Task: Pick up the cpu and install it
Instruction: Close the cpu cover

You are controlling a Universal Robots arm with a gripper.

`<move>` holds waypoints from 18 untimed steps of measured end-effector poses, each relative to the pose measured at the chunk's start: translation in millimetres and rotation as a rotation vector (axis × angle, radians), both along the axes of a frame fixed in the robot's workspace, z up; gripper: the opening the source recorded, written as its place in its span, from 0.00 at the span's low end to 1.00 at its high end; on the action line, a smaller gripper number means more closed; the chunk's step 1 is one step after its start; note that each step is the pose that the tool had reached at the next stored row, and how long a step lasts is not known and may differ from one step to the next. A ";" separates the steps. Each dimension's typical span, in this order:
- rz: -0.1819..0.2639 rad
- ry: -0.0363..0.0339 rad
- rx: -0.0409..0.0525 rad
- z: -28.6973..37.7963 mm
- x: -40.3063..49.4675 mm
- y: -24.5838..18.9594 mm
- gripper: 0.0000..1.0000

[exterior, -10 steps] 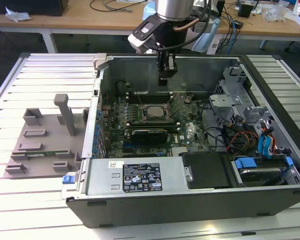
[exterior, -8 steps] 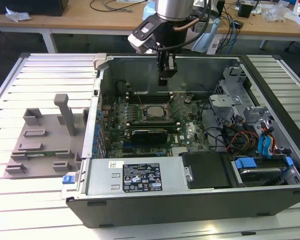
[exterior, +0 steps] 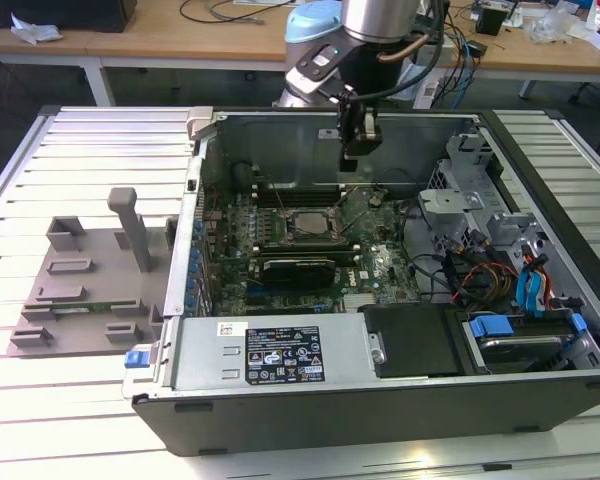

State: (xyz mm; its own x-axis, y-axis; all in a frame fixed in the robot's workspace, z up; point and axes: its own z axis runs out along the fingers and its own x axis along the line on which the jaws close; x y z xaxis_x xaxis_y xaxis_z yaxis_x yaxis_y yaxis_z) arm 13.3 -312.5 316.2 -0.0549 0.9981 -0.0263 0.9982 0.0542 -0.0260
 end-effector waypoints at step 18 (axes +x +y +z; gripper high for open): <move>0.000 0.0102 -0.0002 -65.1 55.3 0.0 0.11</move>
State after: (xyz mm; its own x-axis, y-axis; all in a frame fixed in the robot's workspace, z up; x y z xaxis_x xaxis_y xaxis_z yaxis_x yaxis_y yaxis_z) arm 68.6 -312.5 251.1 -0.0556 0.9981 -0.0260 0.9979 0.0546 -0.0362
